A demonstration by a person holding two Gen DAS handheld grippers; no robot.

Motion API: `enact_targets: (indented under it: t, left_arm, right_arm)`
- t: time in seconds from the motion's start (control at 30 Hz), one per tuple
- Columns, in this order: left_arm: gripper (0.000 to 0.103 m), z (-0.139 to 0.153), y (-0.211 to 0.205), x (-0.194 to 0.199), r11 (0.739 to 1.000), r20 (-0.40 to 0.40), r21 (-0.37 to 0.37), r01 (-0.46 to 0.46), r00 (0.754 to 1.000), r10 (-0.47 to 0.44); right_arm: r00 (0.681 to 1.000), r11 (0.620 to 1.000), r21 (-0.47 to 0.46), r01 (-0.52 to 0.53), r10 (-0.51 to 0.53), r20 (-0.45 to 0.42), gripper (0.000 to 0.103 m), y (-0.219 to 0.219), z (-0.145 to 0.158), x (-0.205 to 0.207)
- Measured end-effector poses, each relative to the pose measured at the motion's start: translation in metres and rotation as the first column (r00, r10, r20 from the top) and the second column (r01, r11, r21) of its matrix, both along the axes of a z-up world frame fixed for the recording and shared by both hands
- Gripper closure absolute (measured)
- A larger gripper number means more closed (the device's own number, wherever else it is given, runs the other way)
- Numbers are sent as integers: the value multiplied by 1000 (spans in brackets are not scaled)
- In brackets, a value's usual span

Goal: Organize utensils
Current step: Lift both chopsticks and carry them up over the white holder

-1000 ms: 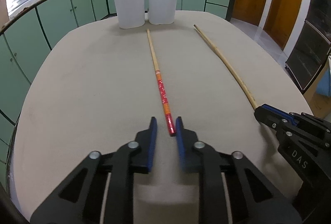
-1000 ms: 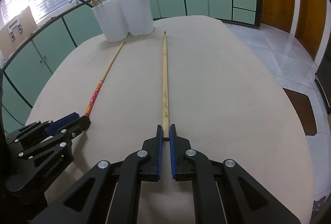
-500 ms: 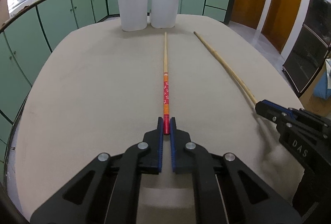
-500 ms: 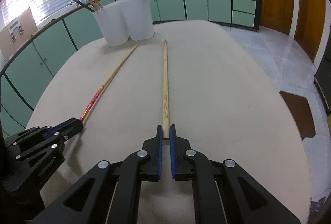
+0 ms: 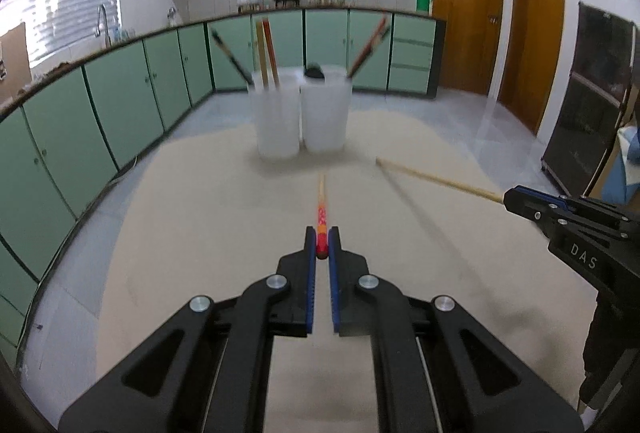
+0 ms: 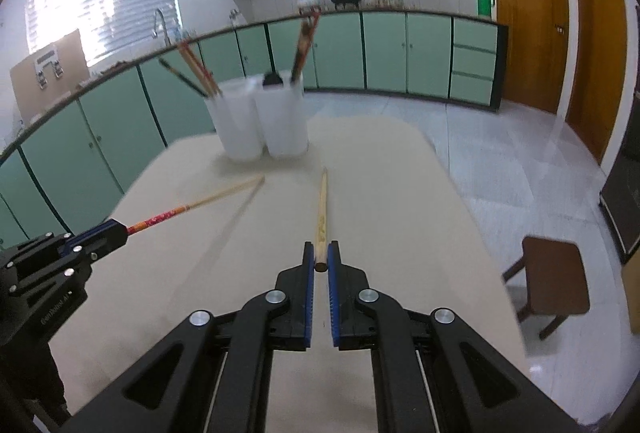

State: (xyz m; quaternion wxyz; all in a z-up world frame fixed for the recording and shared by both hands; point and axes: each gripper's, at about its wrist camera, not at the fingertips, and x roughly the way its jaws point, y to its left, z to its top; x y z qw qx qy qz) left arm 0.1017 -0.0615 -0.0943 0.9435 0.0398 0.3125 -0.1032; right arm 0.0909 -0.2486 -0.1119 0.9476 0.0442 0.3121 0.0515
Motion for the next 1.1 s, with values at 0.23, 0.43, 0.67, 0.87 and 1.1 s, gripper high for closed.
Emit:
enact_targets:
  t: [0.23,0.43,0.67,0.87,1.1]
  left_arm:
    - [98,49,6,12,999,107,-39,15,994,-11]
    - [98,73,6,26,998,148,-58,40,989,-31]
    - [98,93,6,43,994,160,-91,69,986,-54]
    - [98,116,5,51,990,202,-98,103,976,-81]
    - [98,153,2,63,987,287,-101,124,954,-90]
  right_arm:
    - [994,999,3,-38,37,98,96,-3,52,13]
    - [988,997,22,-80,76,132,96,-2,84,31]
    - [980,989,13,-145,142,139,96,10,110,56]
    - [969,982,18,-188,182,170,96,17,136,73]
    - [947,978,14,-209,199,251,97,25,181,92]
